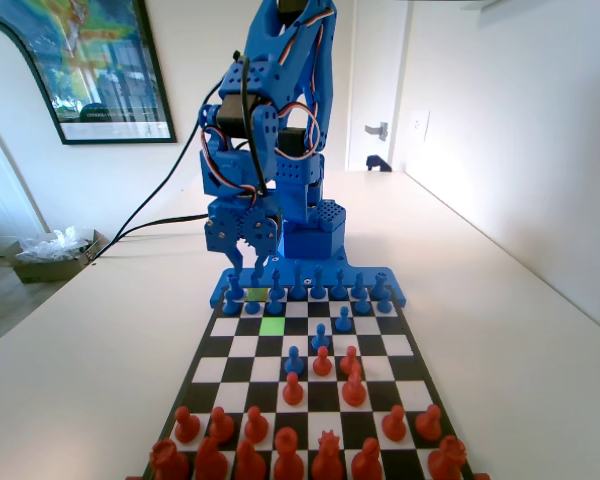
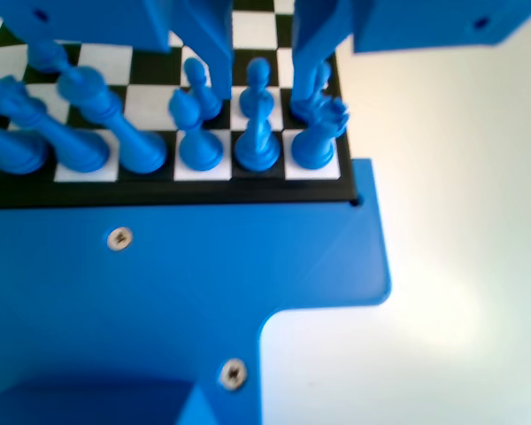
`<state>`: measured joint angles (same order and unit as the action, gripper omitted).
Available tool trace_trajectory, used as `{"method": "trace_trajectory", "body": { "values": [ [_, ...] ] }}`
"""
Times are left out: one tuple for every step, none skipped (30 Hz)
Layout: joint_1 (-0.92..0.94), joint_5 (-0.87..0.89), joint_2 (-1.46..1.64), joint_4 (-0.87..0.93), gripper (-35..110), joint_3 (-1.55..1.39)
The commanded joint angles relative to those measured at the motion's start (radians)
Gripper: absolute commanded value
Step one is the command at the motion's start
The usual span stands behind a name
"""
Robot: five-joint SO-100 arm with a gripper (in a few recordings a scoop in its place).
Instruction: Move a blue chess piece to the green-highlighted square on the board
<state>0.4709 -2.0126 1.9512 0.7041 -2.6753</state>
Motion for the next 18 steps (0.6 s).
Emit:
{"method": "trace_trajectory", "body": {
  "values": [
    [-0.008, 0.015, 0.014, 0.003, 11, 0.011],
    [-0.011, 0.02, 0.008, 0.003, 11, 0.015],
    [-0.012, 0.023, 0.003, 0.0, 11, 0.017],
    [-0.015, 0.031, -0.002, -0.012, 11, 0.015],
    [-0.017, 0.035, -0.005, -0.017, 11, 0.015],
    [-0.02, 0.04, -0.009, -0.018, 11, 0.017],
    [-0.02, 0.043, -0.012, -0.021, 11, 0.018],
    [-0.02, 0.043, -0.014, -0.023, 11, 0.018],
    [-0.02, 0.043, -0.015, -0.023, 11, 0.018],
    [-0.018, 0.041, -0.015, -0.025, 11, 0.017],
    [-0.018, 0.041, -0.015, -0.026, 11, 0.017],
    [-0.017, 0.04, -0.015, -0.028, 11, 0.015],
    [-0.017, 0.038, -0.015, -0.034, 11, 0.011],
    [-0.017, 0.035, -0.017, -0.038, 11, 0.009],
    [-0.015, 0.032, -0.018, -0.044, 11, 0.008],
    [-0.014, 0.031, -0.018, -0.052, 11, 0.005],
    [-0.014, 0.028, -0.021, -0.057, 11, 0.002],
    [-0.012, 0.026, -0.025, -0.063, 11, 0.0]
  ]
}}
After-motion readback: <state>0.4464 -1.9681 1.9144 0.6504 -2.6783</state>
